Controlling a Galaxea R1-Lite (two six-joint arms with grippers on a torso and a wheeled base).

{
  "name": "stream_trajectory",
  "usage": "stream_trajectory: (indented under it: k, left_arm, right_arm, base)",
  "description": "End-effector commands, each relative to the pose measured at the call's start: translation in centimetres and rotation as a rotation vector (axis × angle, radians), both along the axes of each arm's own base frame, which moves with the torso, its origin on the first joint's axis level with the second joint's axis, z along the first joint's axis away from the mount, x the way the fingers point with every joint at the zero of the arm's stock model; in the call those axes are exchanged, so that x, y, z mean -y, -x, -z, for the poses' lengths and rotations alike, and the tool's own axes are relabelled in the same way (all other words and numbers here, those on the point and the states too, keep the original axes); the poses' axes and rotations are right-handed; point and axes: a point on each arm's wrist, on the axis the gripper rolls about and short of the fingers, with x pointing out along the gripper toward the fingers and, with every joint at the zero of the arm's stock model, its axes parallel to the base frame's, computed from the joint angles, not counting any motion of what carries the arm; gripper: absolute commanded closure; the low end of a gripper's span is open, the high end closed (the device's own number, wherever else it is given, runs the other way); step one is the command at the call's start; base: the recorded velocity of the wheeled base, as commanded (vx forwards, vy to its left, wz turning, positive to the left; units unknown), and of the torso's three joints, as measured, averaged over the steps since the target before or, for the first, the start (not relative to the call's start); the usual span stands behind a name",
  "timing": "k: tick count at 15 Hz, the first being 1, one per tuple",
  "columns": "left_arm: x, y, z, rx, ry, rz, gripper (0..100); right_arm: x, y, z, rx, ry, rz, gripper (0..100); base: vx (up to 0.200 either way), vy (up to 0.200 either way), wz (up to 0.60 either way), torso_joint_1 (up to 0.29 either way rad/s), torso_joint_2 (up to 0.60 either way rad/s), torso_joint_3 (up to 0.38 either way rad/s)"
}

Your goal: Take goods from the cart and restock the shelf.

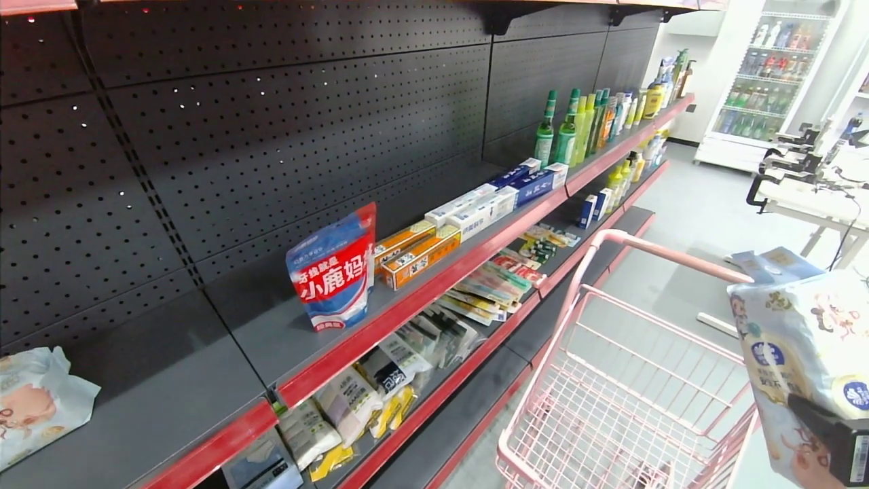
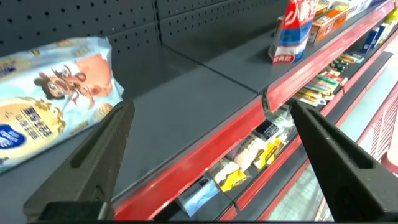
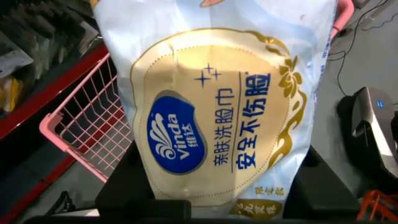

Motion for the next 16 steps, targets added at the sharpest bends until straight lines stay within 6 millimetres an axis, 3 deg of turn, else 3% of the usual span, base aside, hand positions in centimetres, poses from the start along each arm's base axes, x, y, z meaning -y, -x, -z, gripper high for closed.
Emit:
stream_trajectory:
  k: [1, 16]
  left_arm:
    - [0.00, -0.01, 0.01, -0.001, -0.001, 0.000, 0]
    - [0.00, -0.01, 0.01, -0.001, -0.001, 0.000, 0]
  right_arm:
    - [0.00, -0.03, 0.00, -0.001, 0.000, 0.000, 100]
    - [-0.04, -0.25, 0.05, -0.017, 0.021, -0.015, 100]
  base:
    - [0.000, 0.000, 0.00, 0.163, -0.36, -0.188]
    - [0.000, 0.000, 0.00, 0.100, -0.21, -0.112]
